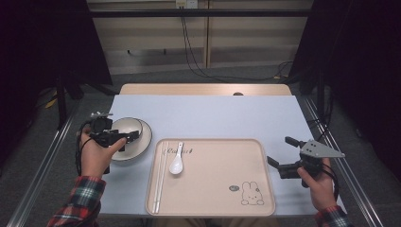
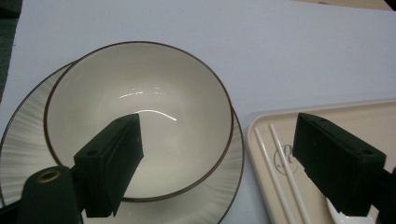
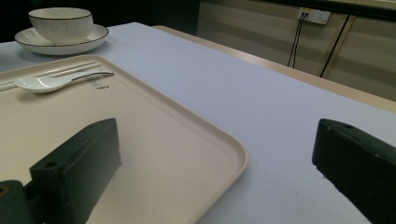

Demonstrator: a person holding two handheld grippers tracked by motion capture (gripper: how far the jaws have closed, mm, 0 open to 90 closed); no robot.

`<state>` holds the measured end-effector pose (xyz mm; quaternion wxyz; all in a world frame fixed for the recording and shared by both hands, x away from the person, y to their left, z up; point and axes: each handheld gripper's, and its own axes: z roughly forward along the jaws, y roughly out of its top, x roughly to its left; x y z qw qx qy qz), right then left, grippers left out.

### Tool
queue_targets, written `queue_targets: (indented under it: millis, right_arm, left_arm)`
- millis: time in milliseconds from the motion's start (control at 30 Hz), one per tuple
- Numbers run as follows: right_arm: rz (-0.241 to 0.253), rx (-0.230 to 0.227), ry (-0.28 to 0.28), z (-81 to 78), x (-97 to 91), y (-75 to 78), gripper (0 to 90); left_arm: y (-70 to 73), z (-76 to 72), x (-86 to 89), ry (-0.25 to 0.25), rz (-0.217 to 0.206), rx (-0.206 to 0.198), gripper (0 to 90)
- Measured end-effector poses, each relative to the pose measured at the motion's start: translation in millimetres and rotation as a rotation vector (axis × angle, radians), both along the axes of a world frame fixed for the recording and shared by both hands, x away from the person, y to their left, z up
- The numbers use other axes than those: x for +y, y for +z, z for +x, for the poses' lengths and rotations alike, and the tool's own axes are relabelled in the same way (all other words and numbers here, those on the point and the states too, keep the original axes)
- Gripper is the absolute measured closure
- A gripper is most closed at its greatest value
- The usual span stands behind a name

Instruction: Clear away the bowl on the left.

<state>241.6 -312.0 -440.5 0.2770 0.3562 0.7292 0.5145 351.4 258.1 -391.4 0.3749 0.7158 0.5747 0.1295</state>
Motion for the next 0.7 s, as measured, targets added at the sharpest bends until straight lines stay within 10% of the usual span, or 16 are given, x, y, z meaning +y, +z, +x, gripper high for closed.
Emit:
queue_targets:
  millis: [700]
  right_arm:
    - [-0.002,0.0,0.002,1.1,-0.2,0.7,0.4]
  left_arm:
    - [-4.3,-1.9,20.0,0.067,0.025,0.008,14.8]
